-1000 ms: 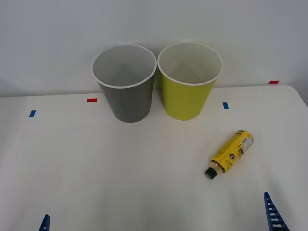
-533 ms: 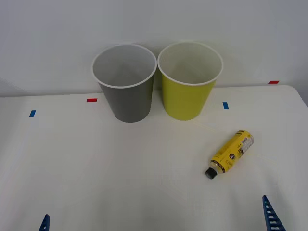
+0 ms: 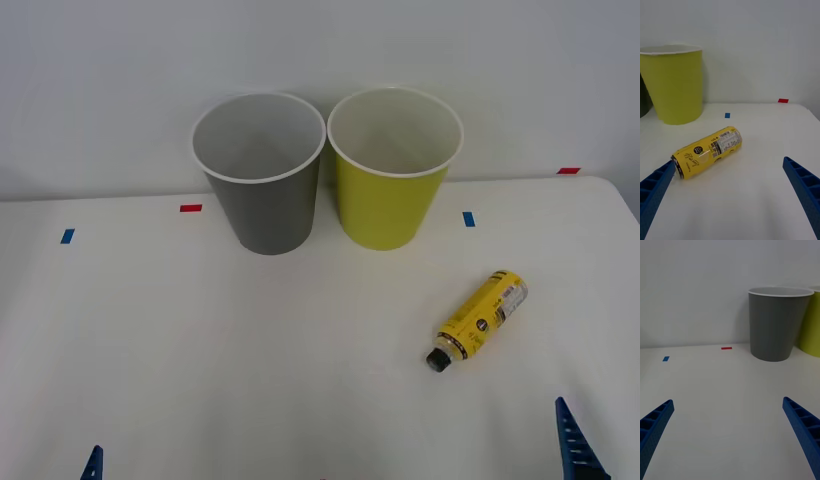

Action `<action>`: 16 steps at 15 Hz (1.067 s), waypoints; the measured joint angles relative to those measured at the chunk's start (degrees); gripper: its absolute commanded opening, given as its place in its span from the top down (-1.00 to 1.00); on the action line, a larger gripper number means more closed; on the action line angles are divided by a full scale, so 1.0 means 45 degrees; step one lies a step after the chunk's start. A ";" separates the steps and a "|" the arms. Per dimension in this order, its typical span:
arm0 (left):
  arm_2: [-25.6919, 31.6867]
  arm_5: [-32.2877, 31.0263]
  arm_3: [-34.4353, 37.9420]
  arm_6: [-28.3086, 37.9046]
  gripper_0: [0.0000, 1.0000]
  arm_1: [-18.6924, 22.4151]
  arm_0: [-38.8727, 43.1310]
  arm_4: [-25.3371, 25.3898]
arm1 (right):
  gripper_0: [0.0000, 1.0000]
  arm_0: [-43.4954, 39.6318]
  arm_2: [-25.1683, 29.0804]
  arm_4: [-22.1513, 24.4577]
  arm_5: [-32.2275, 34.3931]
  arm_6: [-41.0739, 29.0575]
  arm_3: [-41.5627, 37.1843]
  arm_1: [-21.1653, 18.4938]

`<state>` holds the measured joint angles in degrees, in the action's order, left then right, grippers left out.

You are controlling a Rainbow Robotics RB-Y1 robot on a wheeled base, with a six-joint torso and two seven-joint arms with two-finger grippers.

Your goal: Put cans in the gray bin and PET bottles in the light green bin.

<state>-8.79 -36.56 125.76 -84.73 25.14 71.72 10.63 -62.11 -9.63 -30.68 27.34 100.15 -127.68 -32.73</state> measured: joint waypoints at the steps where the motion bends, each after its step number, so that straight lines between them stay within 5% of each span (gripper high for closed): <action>1: 0.0000 0.0000 0.0000 0.0000 -1.00 0.0000 0.0000 0.0000 | -1.00 0.0009 0.0149 -0.0290 -0.0677 0.0029 -0.0240 0.0149; 11: 0.0000 0.0000 0.0000 0.0000 -1.00 0.0000 0.0000 0.0000 | -1.00 0.1832 0.3327 -0.4750 -0.8771 -0.0445 -0.2300 0.1010; 14: 0.0000 0.0000 0.0000 0.0000 -1.00 0.0000 0.0000 0.0000 | -1.00 0.2942 0.4115 -0.4793 -1.1050 -0.2814 -0.2306 0.0963; 16: 0.0000 0.0000 0.0000 0.0000 -1.00 0.0000 0.0000 0.0000 | -1.00 0.4059 0.4426 -0.3614 -1.2784 -0.4890 -0.2308 0.0951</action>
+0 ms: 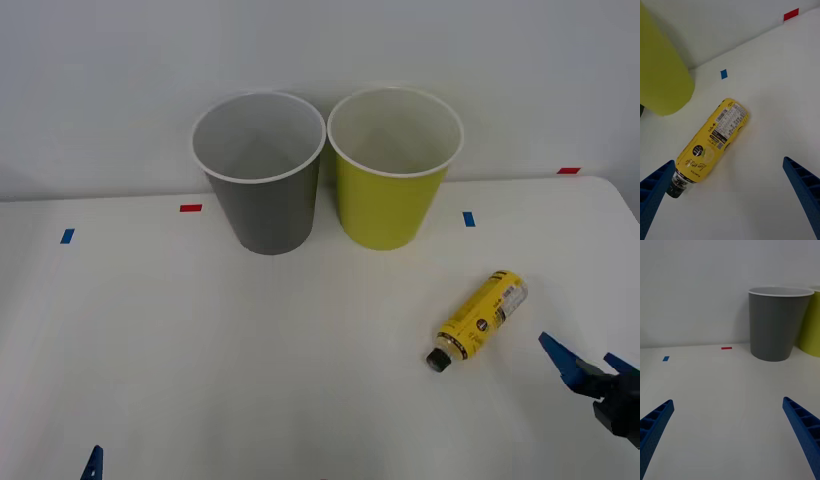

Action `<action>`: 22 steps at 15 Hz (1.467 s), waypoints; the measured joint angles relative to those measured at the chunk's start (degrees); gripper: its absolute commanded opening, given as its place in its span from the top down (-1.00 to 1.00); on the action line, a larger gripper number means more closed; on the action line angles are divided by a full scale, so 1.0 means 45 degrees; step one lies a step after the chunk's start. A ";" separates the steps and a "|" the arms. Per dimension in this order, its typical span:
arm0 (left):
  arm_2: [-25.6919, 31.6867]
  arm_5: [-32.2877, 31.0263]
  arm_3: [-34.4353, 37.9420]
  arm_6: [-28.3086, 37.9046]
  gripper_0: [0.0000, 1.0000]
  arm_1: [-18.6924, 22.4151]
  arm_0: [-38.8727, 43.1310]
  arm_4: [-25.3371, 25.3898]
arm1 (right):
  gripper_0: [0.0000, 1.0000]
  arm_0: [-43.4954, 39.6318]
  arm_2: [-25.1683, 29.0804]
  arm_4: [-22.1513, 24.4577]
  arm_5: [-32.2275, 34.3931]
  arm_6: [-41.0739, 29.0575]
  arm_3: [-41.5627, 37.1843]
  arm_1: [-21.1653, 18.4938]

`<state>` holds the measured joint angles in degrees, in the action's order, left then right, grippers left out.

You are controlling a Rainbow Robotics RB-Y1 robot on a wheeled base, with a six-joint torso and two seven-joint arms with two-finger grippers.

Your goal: Put cans in the gray bin and PET bottles in the light green bin.

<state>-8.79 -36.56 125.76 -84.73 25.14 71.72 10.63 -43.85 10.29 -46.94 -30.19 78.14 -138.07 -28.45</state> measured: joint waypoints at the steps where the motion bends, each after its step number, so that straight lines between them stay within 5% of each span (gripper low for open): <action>1: 0.0000 0.0000 0.0000 0.0000 -1.00 0.0000 0.0000 0.0000 | -1.00 0.0660 0.0081 0.0726 -0.1002 -0.1254 0.0000 -0.0011; 6: 0.0000 0.0000 0.0001 0.0000 -1.00 0.0000 0.0000 0.0000 | -1.00 0.4008 -0.0168 0.4085 -0.5532 -0.6869 -0.0001 -0.0112; 9: 0.0000 0.0000 0.0001 0.0000 -1.00 0.0000 0.0000 0.0000 | -1.00 0.5170 -0.0746 0.4618 -0.6573 -0.9773 0.0357 -0.0587; 18: 0.0000 0.0000 0.0001 0.0000 -1.00 0.0000 0.0000 0.0000 | -1.00 0.9103 -0.2451 0.2538 -1.0241 -1.3601 0.2321 -0.3157; 22: 0.0000 0.0000 0.0001 0.0000 -1.00 0.0000 0.0000 0.0000 | -1.00 1.0966 -0.3105 0.1152 -1.1384 -1.3841 0.4069 -0.3595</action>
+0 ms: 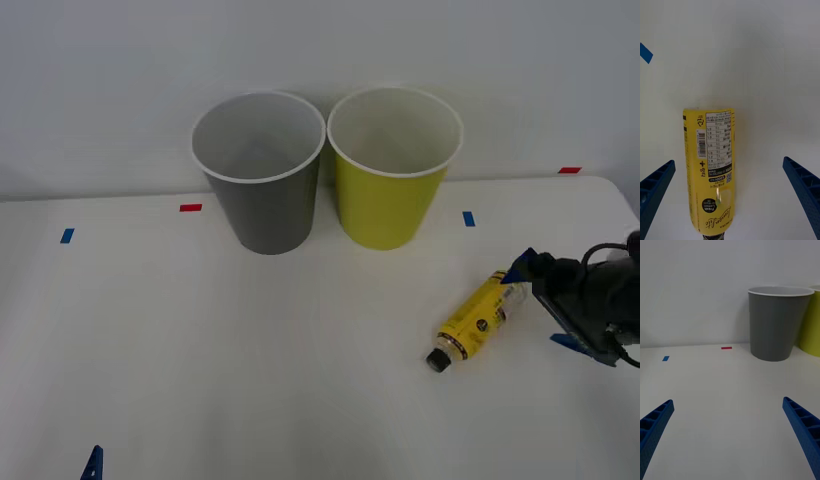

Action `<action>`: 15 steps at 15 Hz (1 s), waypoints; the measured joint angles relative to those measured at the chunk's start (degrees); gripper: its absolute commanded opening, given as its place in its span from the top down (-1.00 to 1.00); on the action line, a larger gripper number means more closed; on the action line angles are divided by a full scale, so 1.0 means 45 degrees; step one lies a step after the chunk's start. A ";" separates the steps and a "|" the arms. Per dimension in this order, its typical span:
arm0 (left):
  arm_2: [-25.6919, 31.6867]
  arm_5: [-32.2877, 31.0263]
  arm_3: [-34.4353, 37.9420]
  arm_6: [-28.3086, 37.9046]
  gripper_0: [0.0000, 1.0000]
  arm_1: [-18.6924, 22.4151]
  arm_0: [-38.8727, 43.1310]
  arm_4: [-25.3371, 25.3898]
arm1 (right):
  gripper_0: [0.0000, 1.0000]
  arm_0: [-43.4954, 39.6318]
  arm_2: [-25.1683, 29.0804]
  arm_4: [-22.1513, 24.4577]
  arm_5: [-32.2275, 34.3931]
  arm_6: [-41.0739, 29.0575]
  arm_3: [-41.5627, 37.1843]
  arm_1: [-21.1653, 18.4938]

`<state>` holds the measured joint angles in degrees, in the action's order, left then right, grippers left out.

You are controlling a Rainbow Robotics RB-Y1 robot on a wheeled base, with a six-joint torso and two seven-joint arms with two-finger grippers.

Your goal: Put cans in the gray bin and PET bottles in the light green bin.

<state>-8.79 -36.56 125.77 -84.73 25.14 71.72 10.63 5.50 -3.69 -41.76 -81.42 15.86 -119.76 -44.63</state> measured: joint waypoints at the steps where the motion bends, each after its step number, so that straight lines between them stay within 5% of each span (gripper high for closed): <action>1: 0.0000 0.0000 0.0000 0.0000 -1.00 0.0000 0.0000 0.0000 | -1.00 0.0446 -0.0334 -0.0324 -0.0179 -0.0027 0.0468 -0.0117; 15: 0.0000 0.0000 0.0000 0.0000 -1.00 0.0000 0.0000 0.0000 | -1.00 0.5633 -0.4884 -0.3321 0.0168 -0.0929 0.5558 -0.1243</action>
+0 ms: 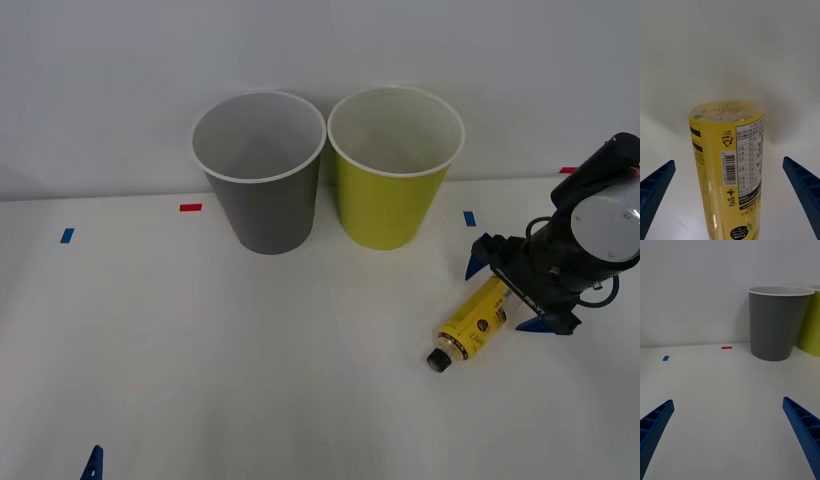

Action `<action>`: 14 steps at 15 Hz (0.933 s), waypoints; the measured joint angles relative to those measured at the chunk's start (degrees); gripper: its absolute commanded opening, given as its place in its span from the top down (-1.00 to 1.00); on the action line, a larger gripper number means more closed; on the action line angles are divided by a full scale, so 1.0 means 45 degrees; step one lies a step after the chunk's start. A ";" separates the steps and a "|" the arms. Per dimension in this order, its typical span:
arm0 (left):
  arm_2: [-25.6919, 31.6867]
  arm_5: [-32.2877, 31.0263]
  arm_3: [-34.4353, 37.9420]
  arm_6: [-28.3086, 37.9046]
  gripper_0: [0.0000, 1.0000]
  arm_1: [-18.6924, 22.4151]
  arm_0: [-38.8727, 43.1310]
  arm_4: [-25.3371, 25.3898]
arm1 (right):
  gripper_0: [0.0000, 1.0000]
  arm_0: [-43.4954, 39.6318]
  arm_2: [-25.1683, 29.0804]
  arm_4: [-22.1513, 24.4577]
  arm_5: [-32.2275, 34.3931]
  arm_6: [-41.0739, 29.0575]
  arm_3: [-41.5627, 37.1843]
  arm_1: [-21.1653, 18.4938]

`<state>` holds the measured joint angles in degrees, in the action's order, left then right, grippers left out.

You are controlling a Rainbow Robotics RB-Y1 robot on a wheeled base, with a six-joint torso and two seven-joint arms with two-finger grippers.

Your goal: Put cans in the gray bin and PET bottles in the light green bin.

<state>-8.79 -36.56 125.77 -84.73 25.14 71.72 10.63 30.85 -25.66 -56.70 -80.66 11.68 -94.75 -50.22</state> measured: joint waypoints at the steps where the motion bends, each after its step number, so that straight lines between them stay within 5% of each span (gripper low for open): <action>1: 0.0000 0.0000 0.0000 0.0000 -1.00 0.0000 0.0000 0.0000 | -1.00 0.0139 -0.0237 -0.0075 0.0005 0.0093 0.0056 -0.0067; 14: 0.0000 0.0000 0.0000 0.0000 -1.00 0.0000 0.0000 0.0000 | -1.00 0.0537 -0.1181 -0.0897 0.1091 0.2075 0.1311 -0.0070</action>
<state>-8.79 -36.56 125.77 -84.73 25.14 71.72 10.63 33.26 -30.98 -60.74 -75.75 21.02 -88.85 -50.53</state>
